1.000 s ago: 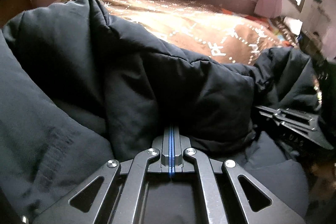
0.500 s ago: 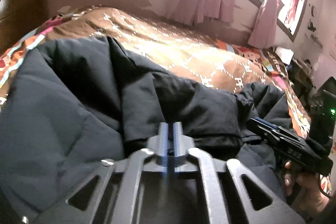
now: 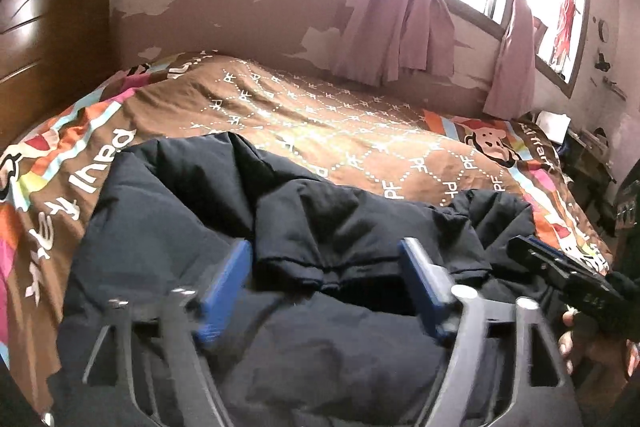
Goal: Fold large clothes
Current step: 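Open both tools and withdraw them from the folded jacket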
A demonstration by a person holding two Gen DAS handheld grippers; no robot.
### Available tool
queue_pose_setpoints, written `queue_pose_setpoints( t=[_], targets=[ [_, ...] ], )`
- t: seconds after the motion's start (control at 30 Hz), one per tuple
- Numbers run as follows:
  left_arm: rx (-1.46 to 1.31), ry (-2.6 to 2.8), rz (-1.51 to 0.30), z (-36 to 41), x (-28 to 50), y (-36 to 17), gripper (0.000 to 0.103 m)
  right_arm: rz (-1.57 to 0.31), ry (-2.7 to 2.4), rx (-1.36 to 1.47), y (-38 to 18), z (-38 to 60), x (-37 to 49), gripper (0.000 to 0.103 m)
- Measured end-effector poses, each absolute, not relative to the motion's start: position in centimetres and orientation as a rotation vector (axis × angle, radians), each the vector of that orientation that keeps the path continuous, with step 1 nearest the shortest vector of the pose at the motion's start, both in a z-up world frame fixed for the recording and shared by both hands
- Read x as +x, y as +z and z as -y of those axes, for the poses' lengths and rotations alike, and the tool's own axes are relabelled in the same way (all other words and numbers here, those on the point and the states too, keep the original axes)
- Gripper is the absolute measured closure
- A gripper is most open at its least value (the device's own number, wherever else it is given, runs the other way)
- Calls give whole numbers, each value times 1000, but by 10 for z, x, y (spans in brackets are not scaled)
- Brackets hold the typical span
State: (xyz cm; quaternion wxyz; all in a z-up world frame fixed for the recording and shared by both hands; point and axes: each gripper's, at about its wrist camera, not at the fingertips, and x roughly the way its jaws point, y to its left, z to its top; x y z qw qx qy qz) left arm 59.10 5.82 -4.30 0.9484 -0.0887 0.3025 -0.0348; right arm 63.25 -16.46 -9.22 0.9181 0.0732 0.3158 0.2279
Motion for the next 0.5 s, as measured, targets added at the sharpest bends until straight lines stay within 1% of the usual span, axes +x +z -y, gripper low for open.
queue_pose_setpoints(
  t=[0.03,0.1,0.2,0.33,0.5],
  targets=[
    [-176,-68,-607,-57,587,-40,9,-636,467,156,-88,167,628,18],
    [-153,-63,-574,-51,577,-32,9,-618,465,165,-79,169,620,15],
    [-120,-56,-542,-44,560,-20,8,-610,475,178,-66,173,607,7],
    [-133,-37,-517,-43,542,-6,4,-577,468,141,-46,172,581,2],
    [-115,-6,-469,-38,512,16,4,-525,456,124,-20,176,549,1]
  ],
)
